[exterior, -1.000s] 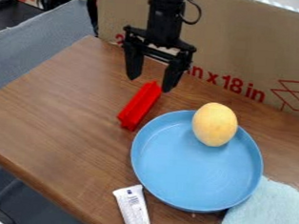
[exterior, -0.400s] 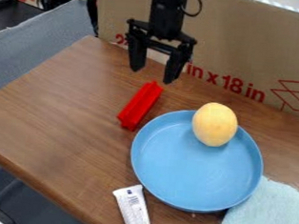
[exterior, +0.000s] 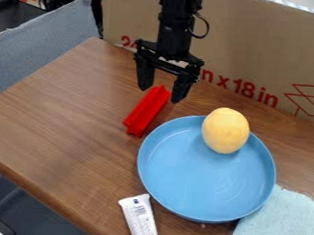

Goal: Put the red object on the blue plate

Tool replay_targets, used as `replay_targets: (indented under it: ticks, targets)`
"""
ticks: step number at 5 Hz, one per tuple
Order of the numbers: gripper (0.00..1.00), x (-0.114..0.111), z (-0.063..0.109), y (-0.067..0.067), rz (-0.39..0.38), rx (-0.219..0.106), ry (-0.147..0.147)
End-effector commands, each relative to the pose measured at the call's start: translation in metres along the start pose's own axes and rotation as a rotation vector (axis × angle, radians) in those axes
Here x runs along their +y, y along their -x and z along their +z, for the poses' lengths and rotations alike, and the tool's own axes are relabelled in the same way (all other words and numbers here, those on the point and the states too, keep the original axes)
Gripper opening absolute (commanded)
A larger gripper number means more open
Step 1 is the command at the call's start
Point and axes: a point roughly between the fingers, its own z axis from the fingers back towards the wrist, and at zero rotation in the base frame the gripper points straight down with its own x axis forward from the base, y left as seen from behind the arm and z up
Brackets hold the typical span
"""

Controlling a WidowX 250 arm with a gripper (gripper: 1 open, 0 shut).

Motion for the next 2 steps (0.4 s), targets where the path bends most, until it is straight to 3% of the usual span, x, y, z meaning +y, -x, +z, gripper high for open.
replay_targets:
  ticks: [1, 2]
  targets:
    - [1.00, 0.005, 0.008, -0.001, 0.019, -0.034, -0.019]
    - [1.00, 0.010, -0.006, 0.006, 0.034, -0.027, -0.025]
